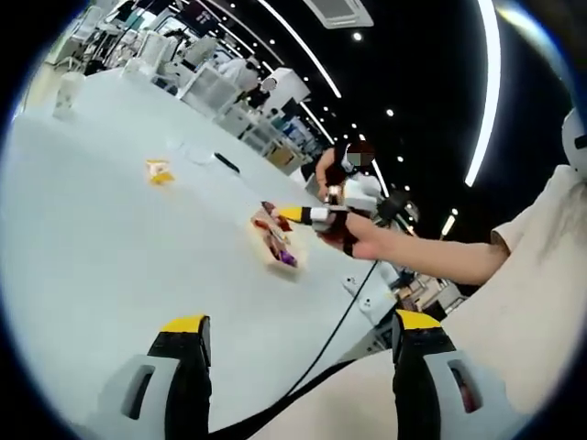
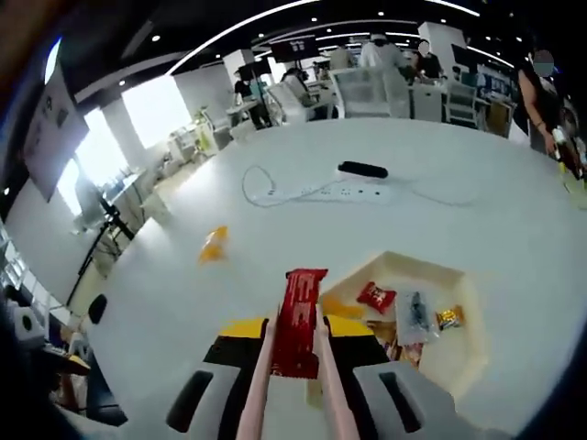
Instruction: Place the target food into the container with the food tongs after gripping and lifting it, then release it inside without dropping or visibly crushing the food.
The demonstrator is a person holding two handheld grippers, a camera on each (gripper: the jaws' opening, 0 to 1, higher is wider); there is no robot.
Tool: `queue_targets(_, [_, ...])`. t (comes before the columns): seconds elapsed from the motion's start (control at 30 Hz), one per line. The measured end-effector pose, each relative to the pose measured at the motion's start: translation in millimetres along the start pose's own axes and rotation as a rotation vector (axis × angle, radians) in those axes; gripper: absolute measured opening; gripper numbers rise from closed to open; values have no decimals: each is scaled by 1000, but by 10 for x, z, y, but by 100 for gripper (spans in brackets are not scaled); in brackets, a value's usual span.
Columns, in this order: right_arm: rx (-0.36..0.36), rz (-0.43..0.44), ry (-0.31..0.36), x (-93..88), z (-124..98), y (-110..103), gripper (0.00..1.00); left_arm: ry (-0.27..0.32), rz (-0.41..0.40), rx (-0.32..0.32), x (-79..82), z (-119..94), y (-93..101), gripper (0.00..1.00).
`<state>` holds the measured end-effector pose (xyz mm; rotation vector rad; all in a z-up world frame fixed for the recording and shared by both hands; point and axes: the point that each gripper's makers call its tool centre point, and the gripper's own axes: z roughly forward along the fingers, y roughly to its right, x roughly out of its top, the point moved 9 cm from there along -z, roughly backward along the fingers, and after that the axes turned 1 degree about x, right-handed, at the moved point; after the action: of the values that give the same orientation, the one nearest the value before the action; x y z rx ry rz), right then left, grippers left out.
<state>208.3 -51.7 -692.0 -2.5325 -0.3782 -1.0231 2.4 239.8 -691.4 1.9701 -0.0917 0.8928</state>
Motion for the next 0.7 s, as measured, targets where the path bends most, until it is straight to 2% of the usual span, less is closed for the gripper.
queue_targets(0.23, [-20, -26, 2, 8, -62, 38, 22, -8, 4, -7, 3, 11, -6, 81])
queue_targets(0.3, [-34, -67, 7, 23, -89, 39, 22, -10, 4, -10, 4, 17, -6, 81])
queue_targets(0.47, [-40, -105, 14, 56, -118, 37, 22, -15, 6, -16, 10, 25, -4, 80])
queue_targets(0.7, [-55, -99, 16, 40, -145, 98, 22, -22, 7, -21, 5, 13, 0, 80])
